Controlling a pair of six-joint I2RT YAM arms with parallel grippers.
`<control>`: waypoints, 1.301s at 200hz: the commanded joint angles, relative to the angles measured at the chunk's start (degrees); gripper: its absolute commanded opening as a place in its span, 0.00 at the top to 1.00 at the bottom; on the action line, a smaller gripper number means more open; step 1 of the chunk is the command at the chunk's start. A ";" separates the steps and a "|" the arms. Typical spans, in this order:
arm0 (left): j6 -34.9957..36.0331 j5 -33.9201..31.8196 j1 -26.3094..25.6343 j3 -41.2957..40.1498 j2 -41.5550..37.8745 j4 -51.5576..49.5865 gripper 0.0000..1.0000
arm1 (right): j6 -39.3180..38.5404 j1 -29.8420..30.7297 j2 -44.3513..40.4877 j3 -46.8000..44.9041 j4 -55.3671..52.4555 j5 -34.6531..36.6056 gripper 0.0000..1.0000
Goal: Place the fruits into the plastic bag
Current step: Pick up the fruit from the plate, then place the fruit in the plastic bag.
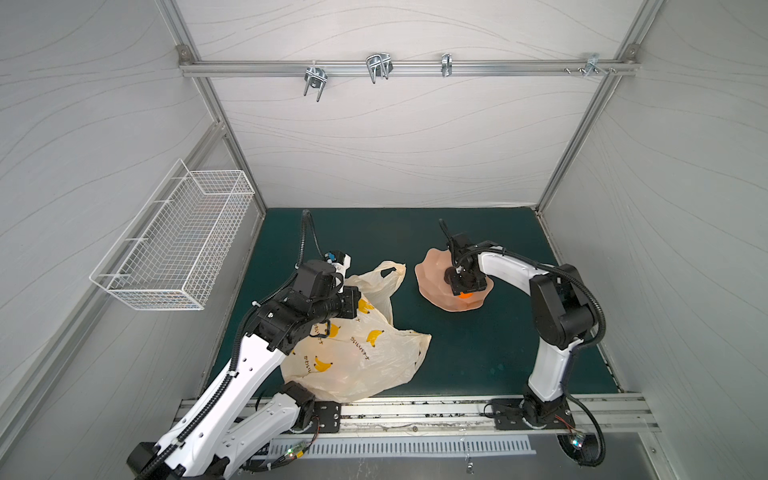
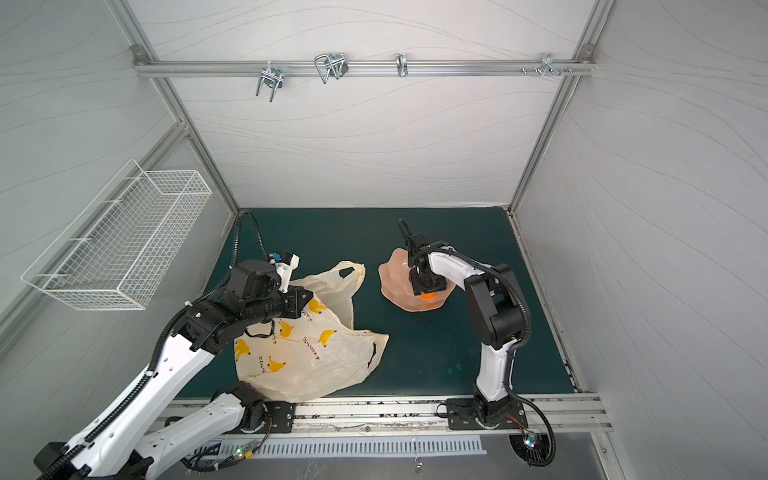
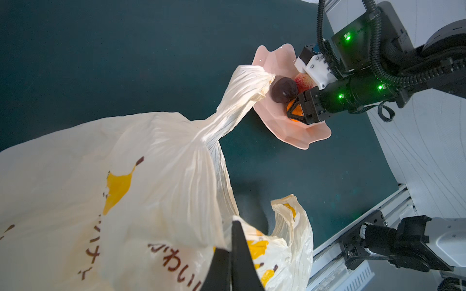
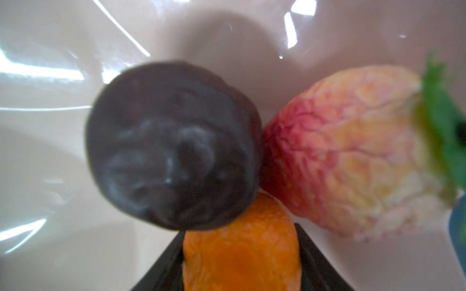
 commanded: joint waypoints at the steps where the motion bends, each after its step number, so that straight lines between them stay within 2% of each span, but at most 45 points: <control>1: 0.07 0.12 0.15 1.39 0.16 0.99 1.00 | 1.42 -0.33 -4.22 -0.47 -0.57 -1.01 0.51; 52: 0.41 0.52 0.12 1.67 0.50 0.83 1.00 | 2.75 -0.48 -10.75 -1.61 -1.17 -4.12 0.51; 91: 0.34 0.87 0.16 1.62 0.59 1.10 1.00 | 4.89 -2.91 -17.33 -7.02 7.54 -22.42 0.49; 119: 0.33 0.93 0.16 1.71 0.50 1.06 1.00 | 11.07 -5.67 -19.90 -12.16 17.32 -39.18 0.49; 130: 0.33 0.91 0.16 1.67 0.41 0.93 1.00 | 12.99 -6.15 -20.19 -13.37 20.12 -43.11 0.49; 200: 0.05 1.28 0.16 1.67 0.15 0.88 1.00 | 18.09 -6.25 -19.92 -16.80 28.81 -52.79 0.51; 260: -0.28 1.51 0.12 1.24 -0.34 1.10 1.00 | 29.91 -6.22 -17.70 -21.84 43.53 -62.27 0.51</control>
